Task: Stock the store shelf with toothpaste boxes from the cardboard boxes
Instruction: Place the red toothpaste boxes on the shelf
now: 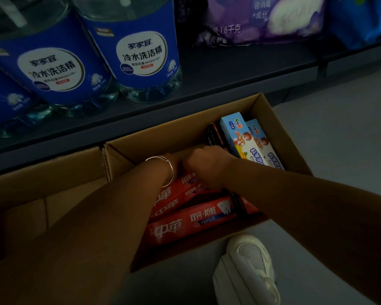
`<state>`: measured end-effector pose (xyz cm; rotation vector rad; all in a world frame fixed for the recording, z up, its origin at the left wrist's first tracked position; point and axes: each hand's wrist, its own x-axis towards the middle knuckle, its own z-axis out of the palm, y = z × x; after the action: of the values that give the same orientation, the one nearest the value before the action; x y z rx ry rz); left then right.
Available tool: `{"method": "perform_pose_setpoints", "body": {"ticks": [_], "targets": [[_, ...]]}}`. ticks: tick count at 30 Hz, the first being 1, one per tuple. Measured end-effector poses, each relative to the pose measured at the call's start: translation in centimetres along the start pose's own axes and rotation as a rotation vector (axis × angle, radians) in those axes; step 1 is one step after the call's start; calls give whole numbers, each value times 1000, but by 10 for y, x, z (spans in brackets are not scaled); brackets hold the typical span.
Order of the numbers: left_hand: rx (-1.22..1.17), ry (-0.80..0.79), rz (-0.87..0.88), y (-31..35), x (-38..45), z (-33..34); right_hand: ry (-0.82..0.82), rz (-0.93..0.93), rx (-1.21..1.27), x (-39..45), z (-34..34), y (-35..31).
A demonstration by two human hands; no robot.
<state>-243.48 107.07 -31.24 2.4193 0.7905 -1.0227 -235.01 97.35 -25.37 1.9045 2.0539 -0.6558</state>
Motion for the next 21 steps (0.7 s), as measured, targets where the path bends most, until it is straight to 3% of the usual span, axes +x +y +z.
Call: {"method": "perform_pose_setpoints", "body": {"ticks": [9, 21], "targets": [[-13, 86, -45, 3, -31, -31, -29, 50, 32, -19, -24, -6], [182, 133, -54, 25, -109, -92, -15, 144, 47, -68, -82, -6]]}}
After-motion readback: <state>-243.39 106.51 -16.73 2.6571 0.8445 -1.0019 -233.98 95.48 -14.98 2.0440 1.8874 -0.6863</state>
